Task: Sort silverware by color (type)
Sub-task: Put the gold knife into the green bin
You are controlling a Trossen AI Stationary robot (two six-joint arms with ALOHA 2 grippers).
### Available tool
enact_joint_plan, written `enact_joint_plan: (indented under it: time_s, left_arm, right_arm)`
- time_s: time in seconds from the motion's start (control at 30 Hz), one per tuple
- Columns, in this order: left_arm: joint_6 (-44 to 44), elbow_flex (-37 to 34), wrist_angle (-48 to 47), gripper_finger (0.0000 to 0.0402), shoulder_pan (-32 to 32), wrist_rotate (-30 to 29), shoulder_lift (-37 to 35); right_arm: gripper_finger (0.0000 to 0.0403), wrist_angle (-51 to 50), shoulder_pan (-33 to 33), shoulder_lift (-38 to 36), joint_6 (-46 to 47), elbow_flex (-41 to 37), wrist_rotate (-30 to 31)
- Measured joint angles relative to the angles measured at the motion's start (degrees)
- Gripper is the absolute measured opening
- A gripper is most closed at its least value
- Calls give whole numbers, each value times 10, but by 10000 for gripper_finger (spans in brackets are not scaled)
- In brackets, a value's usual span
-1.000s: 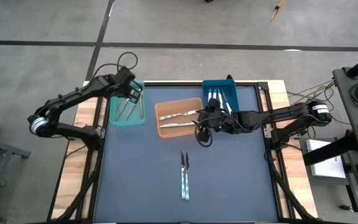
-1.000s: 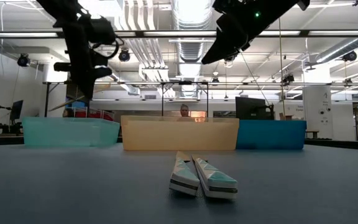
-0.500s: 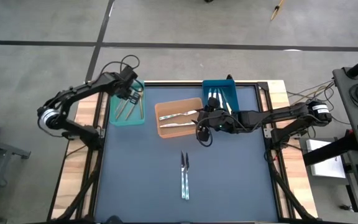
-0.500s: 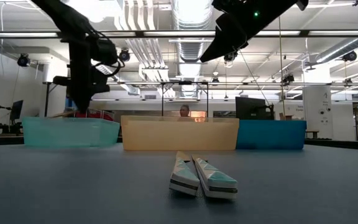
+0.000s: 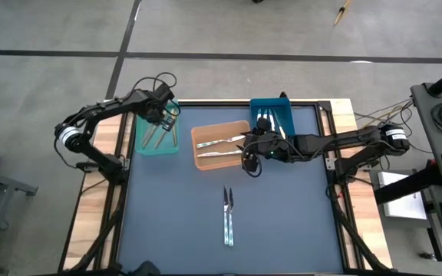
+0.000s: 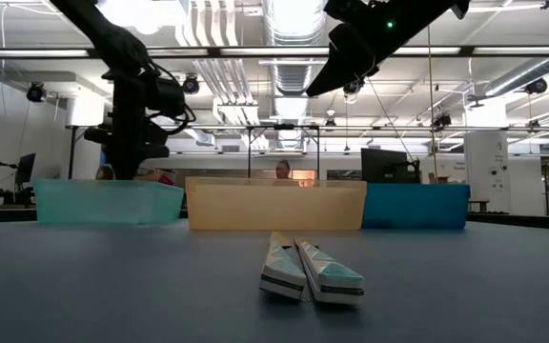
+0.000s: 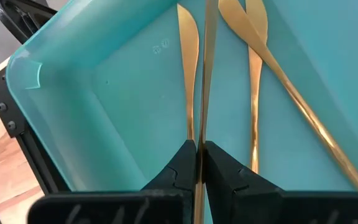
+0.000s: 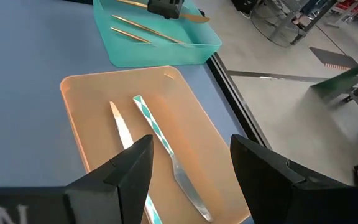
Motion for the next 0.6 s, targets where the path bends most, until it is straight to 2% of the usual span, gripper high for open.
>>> enact_joint_plan:
  time_s: [0.6]
  left_arm:
    - [8, 20, 11, 0, 1, -2, 65]
  right_arm:
    - [205, 0, 0, 0, -1, 0, 0]
